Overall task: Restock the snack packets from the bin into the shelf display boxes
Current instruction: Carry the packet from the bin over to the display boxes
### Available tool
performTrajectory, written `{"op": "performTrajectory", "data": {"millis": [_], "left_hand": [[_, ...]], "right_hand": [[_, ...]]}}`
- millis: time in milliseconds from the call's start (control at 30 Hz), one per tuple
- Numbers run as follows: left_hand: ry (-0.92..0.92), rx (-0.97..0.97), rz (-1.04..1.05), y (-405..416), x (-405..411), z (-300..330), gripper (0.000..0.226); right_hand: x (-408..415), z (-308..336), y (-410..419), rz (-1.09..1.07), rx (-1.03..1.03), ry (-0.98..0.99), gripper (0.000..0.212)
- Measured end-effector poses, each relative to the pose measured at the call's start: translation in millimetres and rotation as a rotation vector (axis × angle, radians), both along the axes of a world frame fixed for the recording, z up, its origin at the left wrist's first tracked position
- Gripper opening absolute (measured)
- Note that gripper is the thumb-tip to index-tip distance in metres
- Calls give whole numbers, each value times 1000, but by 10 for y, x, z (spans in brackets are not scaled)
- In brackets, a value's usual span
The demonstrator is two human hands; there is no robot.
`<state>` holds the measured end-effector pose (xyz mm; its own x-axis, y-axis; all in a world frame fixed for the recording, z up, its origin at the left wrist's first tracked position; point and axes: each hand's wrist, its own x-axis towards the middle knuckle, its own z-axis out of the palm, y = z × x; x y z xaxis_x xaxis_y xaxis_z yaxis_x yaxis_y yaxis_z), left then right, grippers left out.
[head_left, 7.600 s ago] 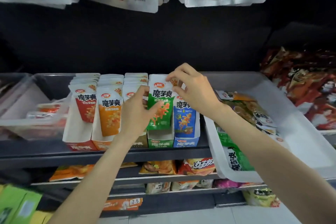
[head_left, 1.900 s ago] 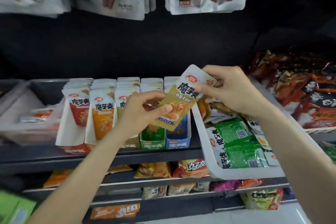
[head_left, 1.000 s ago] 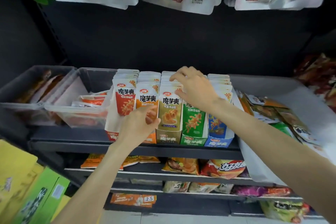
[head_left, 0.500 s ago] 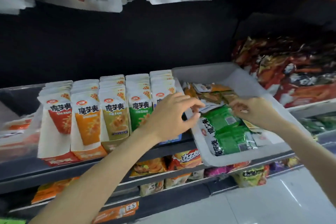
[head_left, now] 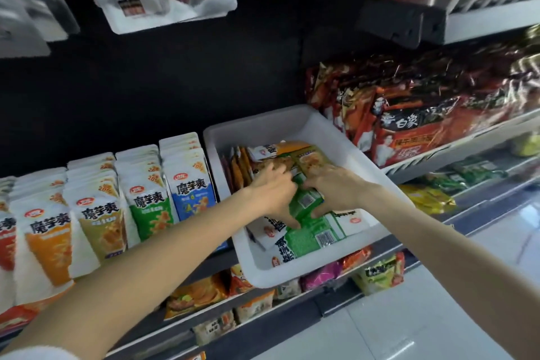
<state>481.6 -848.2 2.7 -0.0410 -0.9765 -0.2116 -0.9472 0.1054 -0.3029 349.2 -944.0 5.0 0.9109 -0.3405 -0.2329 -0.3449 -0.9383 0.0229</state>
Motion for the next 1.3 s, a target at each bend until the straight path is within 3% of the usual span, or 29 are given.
{"op": "performTrajectory", "data": {"millis": [133,233,300,367,433,500,600,733,833,967,1067,1133,1233,1300], "left_hand": [[79,-31,24,51,-61,116,49],[238,-86,90,179,-43,290,38],[564,-228,224,322,34,438,35],[946,-500,340,479,164,552,28],[1204,-843,353,617,262,617,37],[1378,-1049,366,684,312,623,49],[1545,-959,493,725,329,584,41],[1755,-672,548,811,285,510,26],[1739,-754,507,929,240,477,23],[1433,-853,441,1259,323,461,28],[1345,-830,438,1570,435,405,31],[1276,-900,461,1782,517,371,29],[1106,-1091,552,2050,694,320,20],[1037,-1182,639,2167,815,260,18]], "right_hand": [[15,24,-9,108,-61,-121,47],[-32,114,-25,146,-63,-259,25],[-102,215,-63,114,-72,-425,21],[-194,330,-95,13,54,-656,18],[-262,416,-79,-110,298,-797,13],[-266,474,22,-226,604,-813,5],[-195,479,183,-380,914,-907,11],[-62,507,467,-414,1062,-922,6],[82,528,700,-335,1019,-841,18],[302,629,887,-276,870,-897,42],[510,803,1011,-96,814,-949,57],[717,870,1110,46,755,-859,49],[1073,891,1295,229,598,-770,12],[1279,857,1408,294,552,-804,21]]}}
